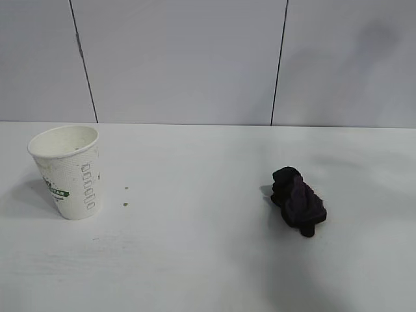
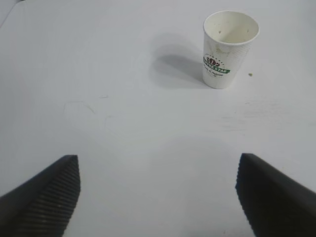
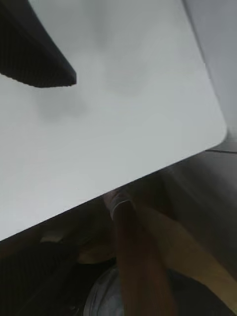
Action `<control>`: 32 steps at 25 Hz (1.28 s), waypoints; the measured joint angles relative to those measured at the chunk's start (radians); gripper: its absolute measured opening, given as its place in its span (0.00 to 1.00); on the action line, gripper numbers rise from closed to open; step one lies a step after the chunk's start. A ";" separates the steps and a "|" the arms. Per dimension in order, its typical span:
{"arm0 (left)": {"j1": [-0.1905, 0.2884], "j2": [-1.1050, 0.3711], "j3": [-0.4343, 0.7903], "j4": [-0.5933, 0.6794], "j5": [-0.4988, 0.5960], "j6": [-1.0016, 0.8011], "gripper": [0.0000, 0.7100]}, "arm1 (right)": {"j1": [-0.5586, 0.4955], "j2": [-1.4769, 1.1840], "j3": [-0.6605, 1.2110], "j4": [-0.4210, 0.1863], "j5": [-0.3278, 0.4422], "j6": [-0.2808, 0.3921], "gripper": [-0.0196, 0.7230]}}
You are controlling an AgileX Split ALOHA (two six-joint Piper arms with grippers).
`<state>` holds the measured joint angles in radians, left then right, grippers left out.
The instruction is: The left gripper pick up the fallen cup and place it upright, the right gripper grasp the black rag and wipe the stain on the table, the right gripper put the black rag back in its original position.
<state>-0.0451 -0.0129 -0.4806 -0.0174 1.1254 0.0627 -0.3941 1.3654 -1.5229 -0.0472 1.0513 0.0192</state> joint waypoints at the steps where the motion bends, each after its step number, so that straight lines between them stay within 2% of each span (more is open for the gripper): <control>1: 0.000 0.000 0.000 0.000 0.000 0.000 0.87 | 0.000 -0.045 0.000 0.038 0.007 -0.019 0.80; 4: 0.000 0.000 0.000 0.000 0.000 0.000 0.87 | 0.000 -0.210 0.001 0.137 0.028 -0.070 0.80; 6: 0.000 0.000 0.000 0.000 0.000 0.000 0.87 | 0.000 -0.335 0.003 0.173 0.037 -0.091 0.80; 11: 0.000 0.000 0.000 0.000 0.000 0.000 0.87 | 0.000 -0.606 0.003 0.194 0.072 -0.098 0.80; 17: 0.000 0.000 0.000 0.000 0.000 0.000 0.87 | 0.000 -0.821 0.038 0.224 0.153 -0.099 0.80; 22: 0.000 0.000 0.000 0.000 0.000 0.000 0.87 | 0.046 -0.968 0.276 0.248 0.165 -0.096 0.80; 27: 0.000 0.000 0.000 0.000 0.000 0.000 0.87 | 0.146 -1.093 0.591 0.222 0.164 -0.095 0.80; 32: 0.000 0.000 0.000 0.000 0.000 0.000 0.87 | 0.220 -1.128 0.841 0.189 0.095 -0.095 0.80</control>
<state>-0.0451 -0.0129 -0.4806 -0.0174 1.1254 0.0627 -0.1742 0.2375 -0.6824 0.1421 1.1466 -0.0761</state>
